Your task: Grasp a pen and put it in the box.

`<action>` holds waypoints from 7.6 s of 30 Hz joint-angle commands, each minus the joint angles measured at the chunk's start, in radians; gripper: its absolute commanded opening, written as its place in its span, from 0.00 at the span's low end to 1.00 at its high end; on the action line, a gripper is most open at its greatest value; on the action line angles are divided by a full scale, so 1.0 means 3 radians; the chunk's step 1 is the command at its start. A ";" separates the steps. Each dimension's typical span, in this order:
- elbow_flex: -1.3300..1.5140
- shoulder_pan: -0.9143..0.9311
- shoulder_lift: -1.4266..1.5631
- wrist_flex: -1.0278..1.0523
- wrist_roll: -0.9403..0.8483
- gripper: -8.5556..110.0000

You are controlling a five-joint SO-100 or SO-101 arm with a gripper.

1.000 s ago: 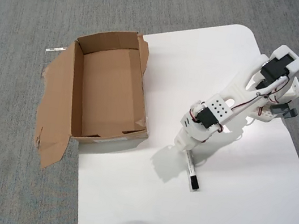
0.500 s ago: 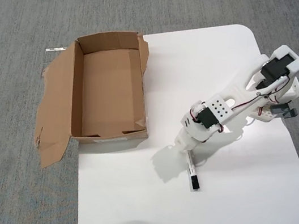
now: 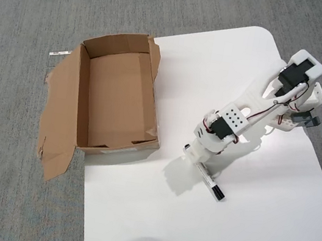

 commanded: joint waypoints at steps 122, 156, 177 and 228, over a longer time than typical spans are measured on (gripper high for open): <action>-0.2912 0.1966 -0.0552 0.0015 0.0013 0.18; -0.2764 0.1583 0.1979 0.2030 -0.0923 0.18; 0.0550 0.1317 0.5231 0.1969 -0.0862 0.18; 0.3771 0.1312 0.7225 0.0910 -0.0780 0.18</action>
